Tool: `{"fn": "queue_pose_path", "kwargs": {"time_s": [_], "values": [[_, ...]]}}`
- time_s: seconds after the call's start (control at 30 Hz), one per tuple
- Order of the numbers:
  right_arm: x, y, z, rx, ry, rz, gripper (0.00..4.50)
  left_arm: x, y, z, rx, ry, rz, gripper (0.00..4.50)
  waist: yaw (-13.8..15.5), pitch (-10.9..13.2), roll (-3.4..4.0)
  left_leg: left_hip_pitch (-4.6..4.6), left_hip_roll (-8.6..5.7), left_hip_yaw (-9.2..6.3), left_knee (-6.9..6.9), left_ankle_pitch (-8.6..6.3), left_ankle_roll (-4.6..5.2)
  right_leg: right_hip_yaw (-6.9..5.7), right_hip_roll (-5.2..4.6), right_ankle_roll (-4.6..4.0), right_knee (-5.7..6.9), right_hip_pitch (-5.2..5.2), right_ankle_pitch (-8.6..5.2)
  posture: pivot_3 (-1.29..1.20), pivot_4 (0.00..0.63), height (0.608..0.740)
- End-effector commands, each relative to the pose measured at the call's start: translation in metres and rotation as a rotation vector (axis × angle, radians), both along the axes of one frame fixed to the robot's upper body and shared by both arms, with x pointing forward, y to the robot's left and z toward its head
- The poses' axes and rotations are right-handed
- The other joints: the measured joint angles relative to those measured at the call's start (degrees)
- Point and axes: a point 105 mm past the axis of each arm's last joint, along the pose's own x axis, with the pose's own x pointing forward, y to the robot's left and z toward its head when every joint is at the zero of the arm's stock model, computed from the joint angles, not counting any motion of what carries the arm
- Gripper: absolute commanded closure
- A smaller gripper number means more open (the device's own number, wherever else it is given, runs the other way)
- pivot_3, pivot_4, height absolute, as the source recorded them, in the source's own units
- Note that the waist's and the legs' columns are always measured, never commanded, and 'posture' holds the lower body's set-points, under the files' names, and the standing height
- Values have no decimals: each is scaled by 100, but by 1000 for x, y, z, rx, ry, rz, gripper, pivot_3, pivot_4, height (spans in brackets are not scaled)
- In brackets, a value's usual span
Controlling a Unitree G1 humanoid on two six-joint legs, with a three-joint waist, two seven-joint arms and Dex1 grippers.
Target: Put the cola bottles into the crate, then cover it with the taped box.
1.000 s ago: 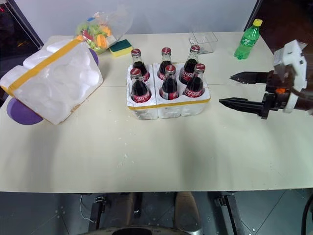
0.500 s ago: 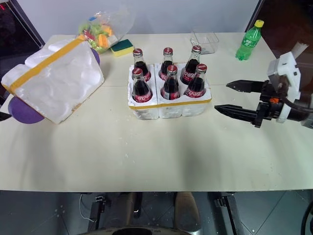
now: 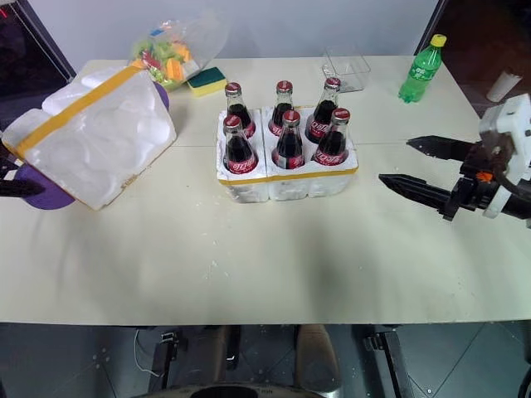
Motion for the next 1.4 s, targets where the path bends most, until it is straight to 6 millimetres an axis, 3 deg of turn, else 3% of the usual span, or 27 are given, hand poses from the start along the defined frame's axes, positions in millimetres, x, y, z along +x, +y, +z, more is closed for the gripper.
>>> {"fn": "queue_pose_path", "kwargs": {"time_s": [0.03,0.23,0.33,0.53,0.63,0.8,0.9,1.0,1.1,1.4], "values": [[-5,-1,10,9,-52,-14,46,1,3,6,24,-15,17,0,2,1,-5,0,0,0,0,0,0,0,0,0,0,0,0,0,150,739],[-5,0,9,29,-49,-18,46,14,-3,-2,9,-44,39,0,20,2,-12,0,0,-1,3,0,0,0,0,0,2,1,0,0,150,739],[-4,0,7,37,-44,-23,0,16,-4,-3,11,-54,41,743,22,2,-13,0,0,-2,4,0,0,0,0,0,4,2,0,0,150,739],[-4,0,3,45,-33,-24,0,16,-1,-1,19,-73,50,3652,22,2,-14,1,0,-2,4,0,0,0,0,0,5,2,0,0,150,739],[-3,0,3,50,-32,-24,0,18,2,6,38,-113,57,3652,21,2,-14,2,0,-2,6,0,0,0,0,0,10,1,0,0,150,739],[-2,0,1,50,-32,-25,0,28,0,33,69,-246,58,3652,21,4,-32,2,0,-3,10,0,0,0,0,0,16,1,0,0,150,739],[-1,1,2,52,-36,-23,0,42,-13,68,82,-428,6,3652,35,2,-40,1,-1,-4,11,0,0,0,0,0,16,1,0,0,150,739],[-1,0,2,52,-38,-25,0,55,-34,106,77,-624,-60,3652,83,3,-48,0,-1,-5,12,0,0,-2,0,1,17,1,0,0,150,739],[-1,-1,4,48,-39,-30,0,65,-61,127,125,-744,-185,3652,143,3,-48,1,-1,-4,14,0,-1,-1,-1,1,16,3,0,0,150,739],[-10,-9,6,29,-36,-71,0,94,-160,147,340,-964,-528,3652,169,3,-49,-1,-3,-5,15,1,-2,-1,-1,2,17,3,1,0,150,739]]}}
